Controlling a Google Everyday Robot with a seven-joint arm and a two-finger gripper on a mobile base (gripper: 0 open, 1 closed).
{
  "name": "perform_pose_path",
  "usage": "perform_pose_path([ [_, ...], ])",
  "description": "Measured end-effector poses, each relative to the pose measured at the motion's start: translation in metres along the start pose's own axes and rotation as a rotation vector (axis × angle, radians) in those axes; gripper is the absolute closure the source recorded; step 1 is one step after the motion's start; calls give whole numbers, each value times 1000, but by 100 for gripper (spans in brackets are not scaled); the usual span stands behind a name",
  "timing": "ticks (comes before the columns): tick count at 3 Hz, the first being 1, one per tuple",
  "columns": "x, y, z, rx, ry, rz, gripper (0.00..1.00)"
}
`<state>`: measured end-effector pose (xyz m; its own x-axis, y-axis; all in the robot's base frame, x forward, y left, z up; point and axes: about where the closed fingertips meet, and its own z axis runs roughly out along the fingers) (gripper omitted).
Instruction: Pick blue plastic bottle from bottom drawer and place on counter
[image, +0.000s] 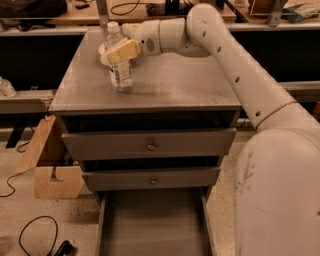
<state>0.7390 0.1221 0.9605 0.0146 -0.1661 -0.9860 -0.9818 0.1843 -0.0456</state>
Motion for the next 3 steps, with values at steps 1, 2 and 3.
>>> perform_pose_path([
  [1,-50,-3,-47,14,110,-67,0],
  [2,-94,6,-122,104,248,-134,0],
  [3,-121,20,-201,299,436,-158,0],
])
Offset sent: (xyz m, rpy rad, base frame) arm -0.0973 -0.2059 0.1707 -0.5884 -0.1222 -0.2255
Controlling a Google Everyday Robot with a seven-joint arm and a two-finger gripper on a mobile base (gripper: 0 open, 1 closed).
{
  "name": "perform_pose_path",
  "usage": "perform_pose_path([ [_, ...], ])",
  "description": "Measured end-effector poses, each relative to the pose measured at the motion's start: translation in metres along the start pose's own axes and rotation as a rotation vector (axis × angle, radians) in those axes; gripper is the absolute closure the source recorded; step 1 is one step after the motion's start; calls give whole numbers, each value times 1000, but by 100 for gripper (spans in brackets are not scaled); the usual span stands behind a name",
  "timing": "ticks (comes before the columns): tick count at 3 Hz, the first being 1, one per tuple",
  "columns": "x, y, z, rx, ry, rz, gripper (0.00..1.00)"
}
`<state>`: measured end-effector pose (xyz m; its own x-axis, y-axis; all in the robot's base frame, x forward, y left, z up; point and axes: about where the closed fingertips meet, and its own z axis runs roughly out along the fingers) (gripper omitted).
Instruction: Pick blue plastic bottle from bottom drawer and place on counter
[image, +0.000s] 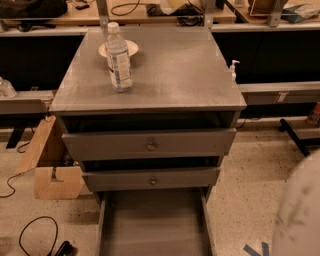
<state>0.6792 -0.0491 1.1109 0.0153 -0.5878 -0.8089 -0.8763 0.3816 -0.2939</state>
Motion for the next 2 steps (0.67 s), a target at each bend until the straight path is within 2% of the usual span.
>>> perform_pose_path([
  [1,15,-20,-75,303,149,44,0],
  [2,46,-31,-109,494,202,75,0],
])
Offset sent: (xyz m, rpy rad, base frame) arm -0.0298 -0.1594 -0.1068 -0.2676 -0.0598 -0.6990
